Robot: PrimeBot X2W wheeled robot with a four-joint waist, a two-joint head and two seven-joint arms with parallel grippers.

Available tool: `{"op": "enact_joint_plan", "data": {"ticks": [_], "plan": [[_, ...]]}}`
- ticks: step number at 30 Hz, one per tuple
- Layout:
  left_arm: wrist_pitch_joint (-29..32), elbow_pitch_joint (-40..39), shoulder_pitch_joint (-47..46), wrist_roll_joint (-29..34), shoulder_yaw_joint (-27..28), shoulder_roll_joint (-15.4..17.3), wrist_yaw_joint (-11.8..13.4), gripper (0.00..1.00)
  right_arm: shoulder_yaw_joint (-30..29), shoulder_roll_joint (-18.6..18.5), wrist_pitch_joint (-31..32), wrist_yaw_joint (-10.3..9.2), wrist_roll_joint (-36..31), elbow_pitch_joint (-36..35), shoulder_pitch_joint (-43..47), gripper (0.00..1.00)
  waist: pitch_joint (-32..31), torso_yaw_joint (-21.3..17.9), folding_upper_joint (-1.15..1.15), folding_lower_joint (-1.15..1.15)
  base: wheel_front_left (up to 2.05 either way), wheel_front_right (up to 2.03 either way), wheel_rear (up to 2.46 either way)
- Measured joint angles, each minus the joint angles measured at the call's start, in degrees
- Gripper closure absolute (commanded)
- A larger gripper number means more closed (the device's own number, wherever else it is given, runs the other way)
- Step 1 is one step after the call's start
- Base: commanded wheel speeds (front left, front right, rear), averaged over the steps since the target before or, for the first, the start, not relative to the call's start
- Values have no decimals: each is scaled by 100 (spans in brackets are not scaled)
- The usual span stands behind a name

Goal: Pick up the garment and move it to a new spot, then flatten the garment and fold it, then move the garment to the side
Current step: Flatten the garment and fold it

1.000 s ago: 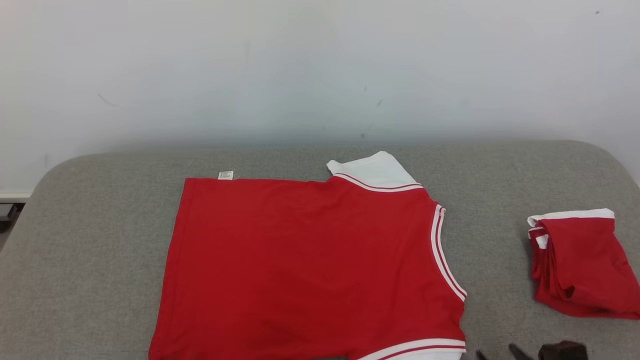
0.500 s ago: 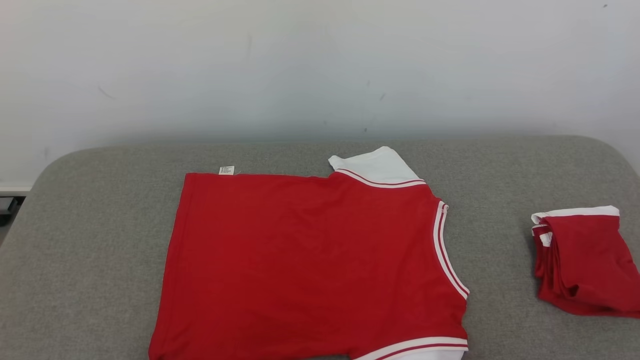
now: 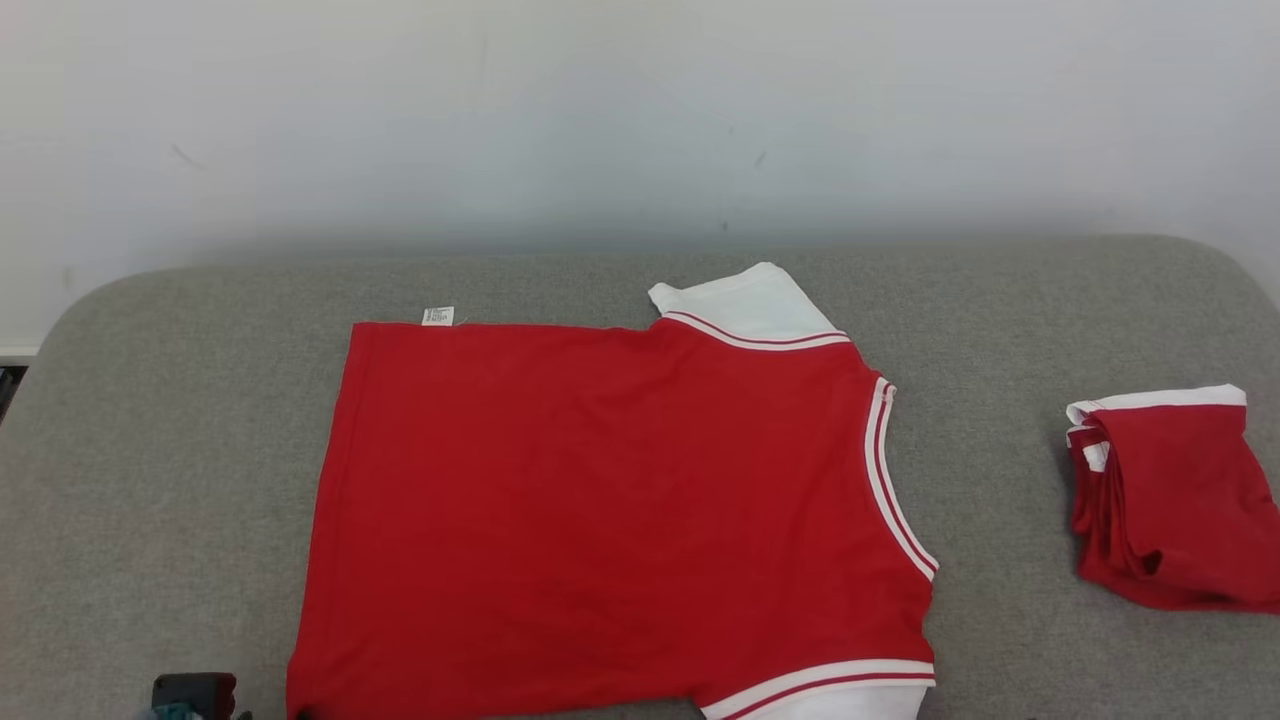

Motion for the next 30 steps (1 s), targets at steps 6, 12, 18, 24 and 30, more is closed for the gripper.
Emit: {"op": "enact_joint_plan", "data": {"ticks": [6, 12, 18, 24, 30], "plan": [[48, 187, -188, -1, -67, -62, -67, 45, -1, -20, 100, 0, 0, -31, -151, 0, 157, -69, 0, 0, 0, 0, 0], [47, 291, -283, -4, -165, -198, -210, 33, -37, -26, 151, -22, 0, -33, -188, 0, 206, -93, 0, 0, 0, 0, 0], [42, 303, -283, -11, -216, -223, -265, 85, -67, -68, 197, -45, 0, -54, -188, 0, 221, -74, 0, 0, 0, 0, 0], [38, 315, -303, -2, -230, -227, -260, 100, 14, -76, 319, -38, 2, -178, -116, 0, 271, -25, 0, 0, 0, 0, 0], [-9, 310, -336, -2, -230, -265, -249, 100, 149, -151, 474, -10, 0, -274, -72, 0, 373, 16, 0, 0, 0, 0, 0]]}}
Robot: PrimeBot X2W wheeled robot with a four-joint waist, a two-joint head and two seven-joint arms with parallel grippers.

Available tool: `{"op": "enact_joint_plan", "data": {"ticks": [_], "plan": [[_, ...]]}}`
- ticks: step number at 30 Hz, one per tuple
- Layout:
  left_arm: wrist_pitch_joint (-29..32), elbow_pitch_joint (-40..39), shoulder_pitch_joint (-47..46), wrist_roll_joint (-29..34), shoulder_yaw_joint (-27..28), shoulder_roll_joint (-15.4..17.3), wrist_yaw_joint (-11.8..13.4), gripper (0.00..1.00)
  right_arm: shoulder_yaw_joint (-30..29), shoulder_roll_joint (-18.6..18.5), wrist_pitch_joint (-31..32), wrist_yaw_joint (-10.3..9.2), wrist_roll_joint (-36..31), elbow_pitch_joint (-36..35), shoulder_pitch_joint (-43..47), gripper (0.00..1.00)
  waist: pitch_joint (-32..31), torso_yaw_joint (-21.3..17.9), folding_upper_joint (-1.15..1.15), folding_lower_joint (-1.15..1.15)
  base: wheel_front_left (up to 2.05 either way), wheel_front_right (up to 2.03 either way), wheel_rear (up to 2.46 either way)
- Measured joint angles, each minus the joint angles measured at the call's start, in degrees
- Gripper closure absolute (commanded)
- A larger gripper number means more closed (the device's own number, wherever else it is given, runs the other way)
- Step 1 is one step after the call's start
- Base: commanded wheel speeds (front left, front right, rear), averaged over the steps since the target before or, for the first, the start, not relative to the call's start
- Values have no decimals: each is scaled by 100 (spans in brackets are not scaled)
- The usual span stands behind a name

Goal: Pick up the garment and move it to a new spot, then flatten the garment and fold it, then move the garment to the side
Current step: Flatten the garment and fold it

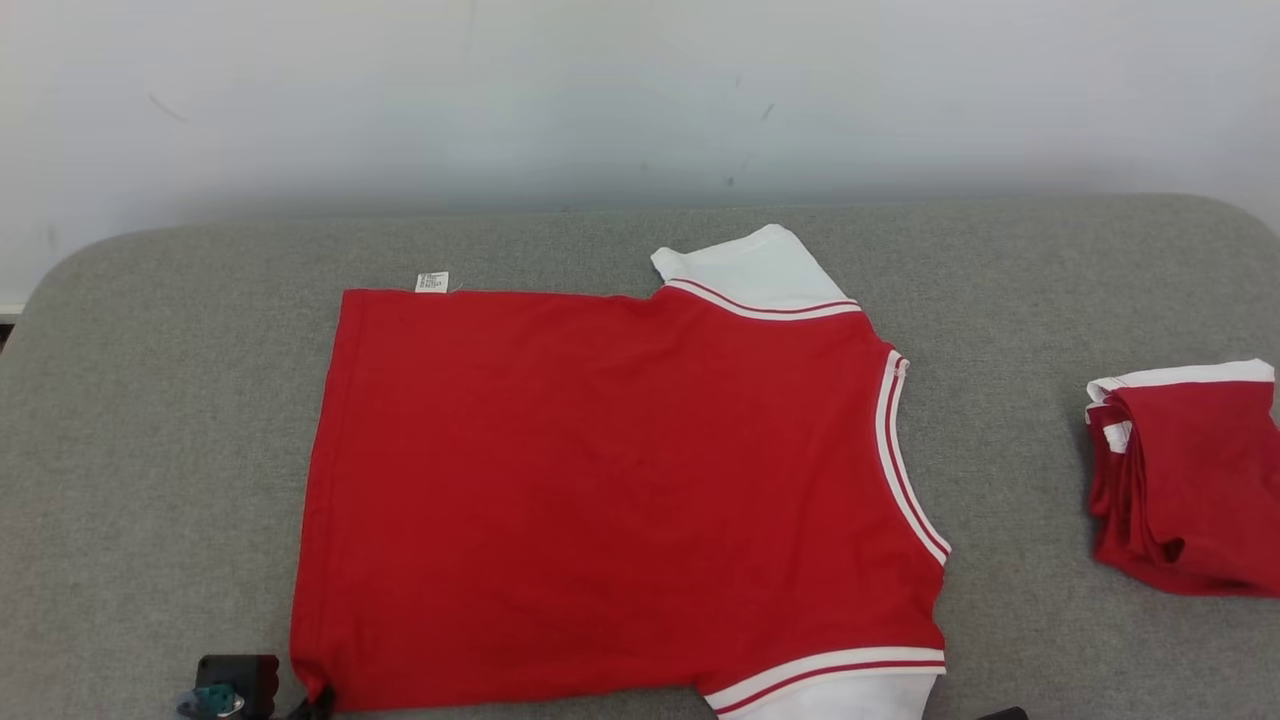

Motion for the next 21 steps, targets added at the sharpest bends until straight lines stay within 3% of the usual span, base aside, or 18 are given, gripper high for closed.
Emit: {"op": "enact_joint_plan", "data": {"ticks": [7, 21], "plan": [[-12, -10, -51, 1, -22, -56, 42, 100, 147, 111, 22, -42, -127, -55, -20, 0, 117, 18, 0, 0, 0, 0, 0], [-53, 81, -152, 0, -32, -80, 3, 100, -37, 235, -189, -558, -467, 144, -27, 0, 180, 31, 0, 0, 0, 0, 0]]}}
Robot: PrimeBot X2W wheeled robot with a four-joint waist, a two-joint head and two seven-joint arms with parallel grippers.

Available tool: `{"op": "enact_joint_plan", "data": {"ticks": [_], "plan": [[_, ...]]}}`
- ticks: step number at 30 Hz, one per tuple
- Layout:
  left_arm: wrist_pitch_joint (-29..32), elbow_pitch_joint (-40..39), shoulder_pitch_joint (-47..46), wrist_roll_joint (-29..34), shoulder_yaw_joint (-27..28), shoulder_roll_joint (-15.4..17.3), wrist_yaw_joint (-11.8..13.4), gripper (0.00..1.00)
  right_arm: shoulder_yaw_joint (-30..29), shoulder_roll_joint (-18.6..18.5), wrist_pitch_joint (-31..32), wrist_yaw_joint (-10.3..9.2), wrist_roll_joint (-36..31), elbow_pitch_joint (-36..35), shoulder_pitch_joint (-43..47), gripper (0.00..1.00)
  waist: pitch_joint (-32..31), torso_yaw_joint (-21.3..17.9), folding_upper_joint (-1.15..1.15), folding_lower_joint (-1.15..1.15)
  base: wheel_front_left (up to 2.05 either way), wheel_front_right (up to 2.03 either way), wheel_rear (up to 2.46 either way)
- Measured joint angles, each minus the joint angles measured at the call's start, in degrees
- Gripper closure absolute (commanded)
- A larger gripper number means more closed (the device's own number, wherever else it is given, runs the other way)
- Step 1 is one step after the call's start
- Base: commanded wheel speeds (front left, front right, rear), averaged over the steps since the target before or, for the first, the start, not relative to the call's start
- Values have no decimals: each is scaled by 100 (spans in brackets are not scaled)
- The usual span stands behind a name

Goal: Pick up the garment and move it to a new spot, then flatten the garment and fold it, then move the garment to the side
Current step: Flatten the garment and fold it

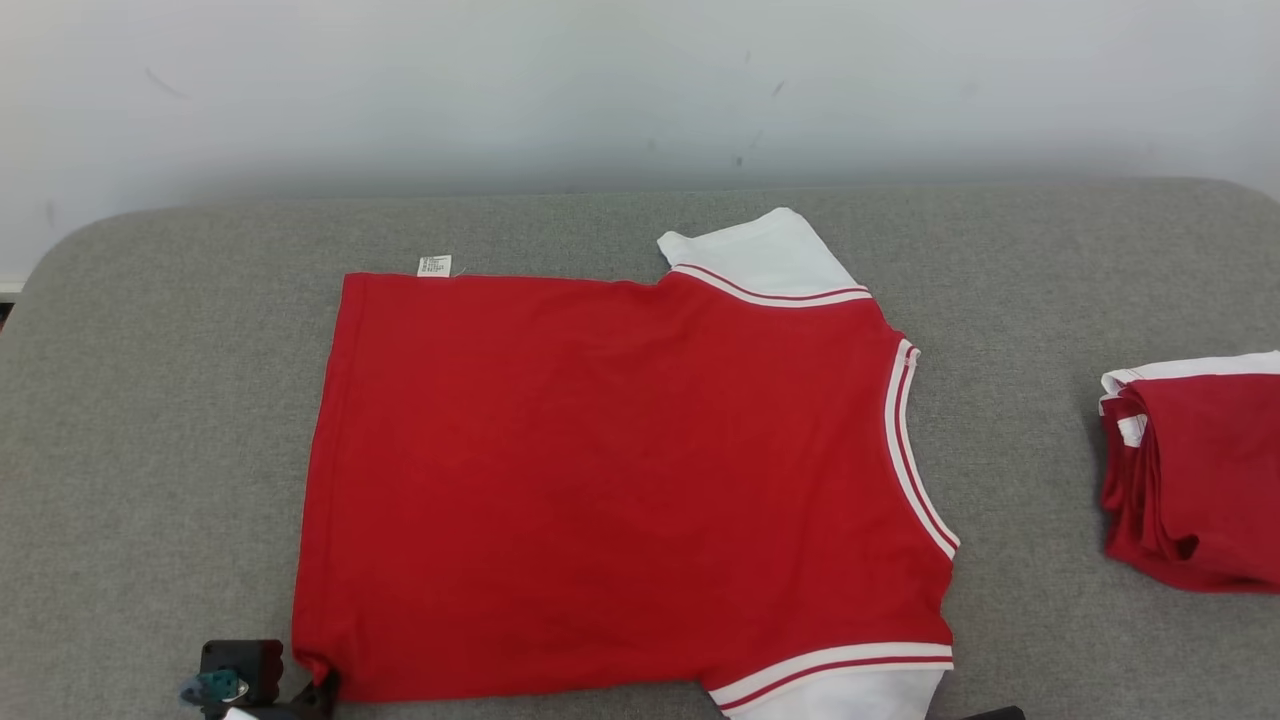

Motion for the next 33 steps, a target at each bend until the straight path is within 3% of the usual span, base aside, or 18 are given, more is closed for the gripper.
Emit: {"op": "enact_joint_plan", "data": {"ticks": [2, 3, 5, 7, 9, 16, 21, 27, 33], "plan": [[-1, 36, -16, 0, 1, 4, -15, 100, -29, 42, -46, -14, 3, 38, -3, 4, 0, -5, 0, 0, 0, 0, 0], [-4, 59, -20, 0, 1, 4, -20, 100, -32, 71, -51, -38, 3, 70, -8, 15, 0, -7, 0, 0, 0, 0, 0], [-37, 91, -27, 0, 0, 4, -26, 100, -47, 85, -75, -69, 3, 134, -24, 53, -1, -8, 0, 0, 0, 0, 0], [-49, 114, -36, 0, -1, 5, -64, 100, -75, 91, -77, -93, 3, 172, -36, 66, -1, -7, 0, 0, 0, 0, 0], [-51, 135, -45, 0, -2, 4, -65, 100, -75, 100, -75, -98, 10, 222, -86, 100, -1, 0, 0, 0, 0, 0, 0], [-99, 234, -116, -9, 1, 4, -112, 100, -129, 100, -36, -81, 121, 280, -99, 100, -12, 31, 0, 0, 0, 0, 0], [-257, 220, -118, -121, 121, -32, -87, 100, -375, 183, 10, -14, 645, 43, -43, 100, -34, 32, 1, 0, 0, 0, 0], [-360, 2, -116, -185, 224, -26, -53, 100, -575, 63, 141, 268, 1054, -532, -15, 100, -73, 17, 1, 1, 0, 0, 0], [-361, -346, -114, -183, 232, 23, -3, 100, -773, -11, 169, 377, 1340, -1226, -19, 100, -100, 25, 1, 1, 0, 0, 0]]}}
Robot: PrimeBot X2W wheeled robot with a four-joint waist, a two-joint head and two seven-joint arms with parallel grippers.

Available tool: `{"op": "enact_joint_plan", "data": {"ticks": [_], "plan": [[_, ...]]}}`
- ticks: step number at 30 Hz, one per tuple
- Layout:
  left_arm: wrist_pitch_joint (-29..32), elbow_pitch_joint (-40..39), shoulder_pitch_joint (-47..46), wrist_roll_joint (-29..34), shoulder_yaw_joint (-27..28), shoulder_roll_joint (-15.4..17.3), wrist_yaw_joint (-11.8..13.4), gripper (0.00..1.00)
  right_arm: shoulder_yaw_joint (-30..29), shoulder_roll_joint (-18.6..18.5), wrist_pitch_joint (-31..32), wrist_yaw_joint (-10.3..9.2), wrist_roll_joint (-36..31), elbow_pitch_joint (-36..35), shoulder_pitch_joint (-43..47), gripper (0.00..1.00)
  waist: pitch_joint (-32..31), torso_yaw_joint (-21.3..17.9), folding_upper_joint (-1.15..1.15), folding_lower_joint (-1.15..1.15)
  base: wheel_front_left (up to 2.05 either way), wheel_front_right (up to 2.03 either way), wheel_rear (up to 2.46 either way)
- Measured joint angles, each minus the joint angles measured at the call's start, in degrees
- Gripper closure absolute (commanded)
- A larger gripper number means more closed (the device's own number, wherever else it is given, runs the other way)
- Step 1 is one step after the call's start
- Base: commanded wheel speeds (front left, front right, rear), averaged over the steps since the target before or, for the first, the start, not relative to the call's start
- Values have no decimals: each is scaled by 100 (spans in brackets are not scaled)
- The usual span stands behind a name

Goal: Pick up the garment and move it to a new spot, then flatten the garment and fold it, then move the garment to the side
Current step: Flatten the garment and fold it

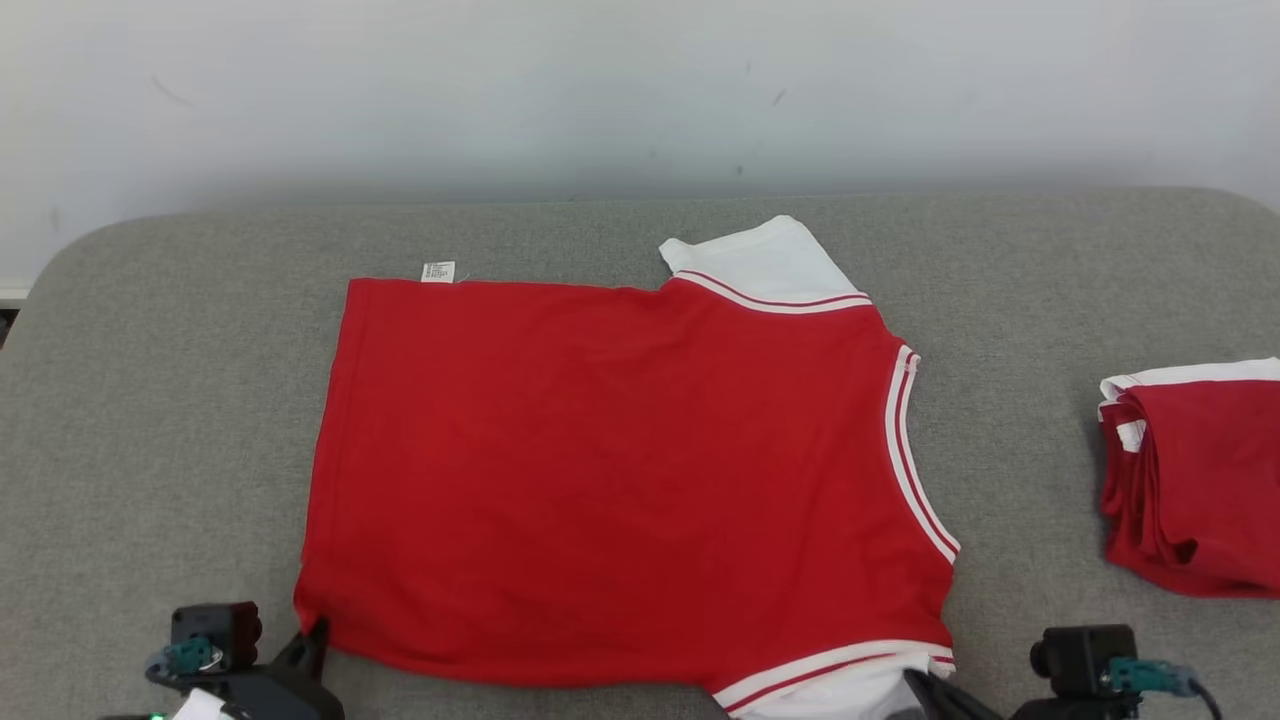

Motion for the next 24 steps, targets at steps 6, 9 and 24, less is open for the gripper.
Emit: {"op": "enact_joint_plan", "data": {"ticks": [6, 9, 24], "plan": [[1, -401, 7, -1, 62, -10, 116, 100, -276, 19, 20, 0, 274, -617, -114, 100, -25, 26, 0, 0, 0, 0, 0], [2, -599, 36, -2, 163, -26, 202, 100, -398, 37, 29, -31, 392, -836, -225, 100, -35, 32, 0, 0, 0, 0, 0], [756, -1155, 839, -162, 213, -4, 402, 100, -259, -229, 818, -138, 509, -1110, 368, 100, -148, 128, 0, 0, 0, 0, 0]]}}
